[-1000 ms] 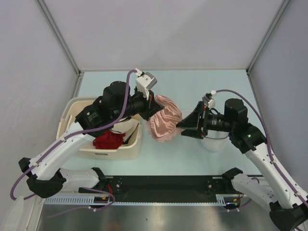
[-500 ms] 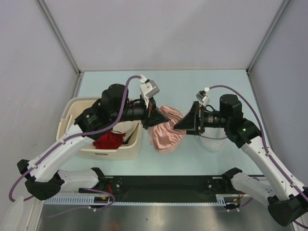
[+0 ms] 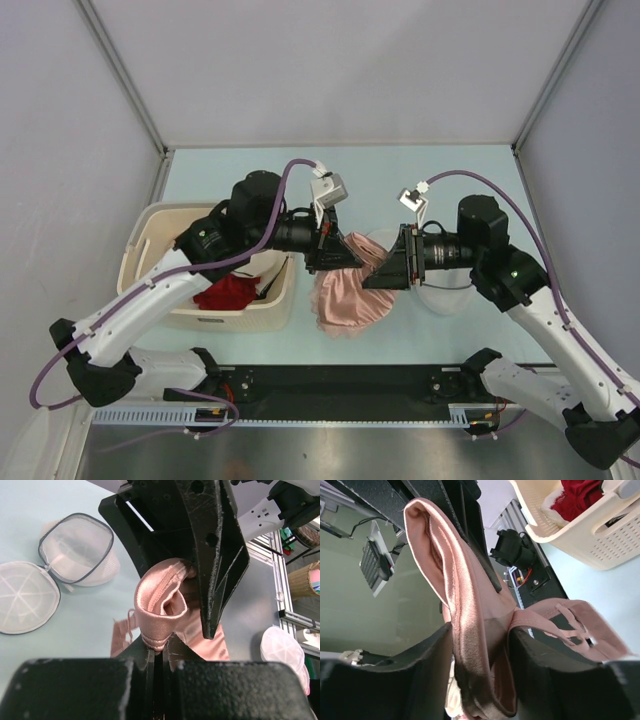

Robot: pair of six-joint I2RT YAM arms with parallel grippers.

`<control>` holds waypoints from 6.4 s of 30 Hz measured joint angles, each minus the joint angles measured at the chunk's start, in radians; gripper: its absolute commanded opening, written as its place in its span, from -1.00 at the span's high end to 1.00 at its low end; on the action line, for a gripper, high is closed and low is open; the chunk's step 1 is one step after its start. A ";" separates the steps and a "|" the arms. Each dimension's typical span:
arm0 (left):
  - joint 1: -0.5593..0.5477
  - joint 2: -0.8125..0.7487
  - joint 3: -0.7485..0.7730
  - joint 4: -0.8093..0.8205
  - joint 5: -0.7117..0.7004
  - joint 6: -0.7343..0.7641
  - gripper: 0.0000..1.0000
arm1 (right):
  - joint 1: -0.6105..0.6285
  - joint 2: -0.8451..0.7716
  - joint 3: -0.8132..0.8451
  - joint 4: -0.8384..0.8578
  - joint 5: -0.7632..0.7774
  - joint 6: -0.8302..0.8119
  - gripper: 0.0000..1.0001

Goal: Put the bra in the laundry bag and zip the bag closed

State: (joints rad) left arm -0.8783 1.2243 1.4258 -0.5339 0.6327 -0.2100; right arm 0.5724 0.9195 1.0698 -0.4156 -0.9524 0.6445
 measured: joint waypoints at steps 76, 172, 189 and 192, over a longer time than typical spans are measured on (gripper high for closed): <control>0.095 0.954 0.223 -0.027 -0.647 -0.455 0.99 | -0.511 0.113 0.108 -0.490 0.752 -0.143 1.00; 0.027 0.597 0.248 -0.163 -0.595 -0.173 1.00 | -0.467 0.183 -0.393 -0.134 0.988 -0.124 1.00; 0.034 0.651 0.369 -0.219 -0.612 -0.150 0.66 | -0.470 0.251 -0.483 -0.008 0.774 -0.107 0.48; 0.037 0.699 0.418 -0.264 -0.663 -0.126 0.17 | -0.483 0.283 -0.483 -0.008 0.711 -0.107 0.24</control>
State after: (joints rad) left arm -0.8410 1.9232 1.8442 -0.7979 -0.0307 -0.3355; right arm 0.0891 1.2022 0.5873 -0.4236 -0.2417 0.5377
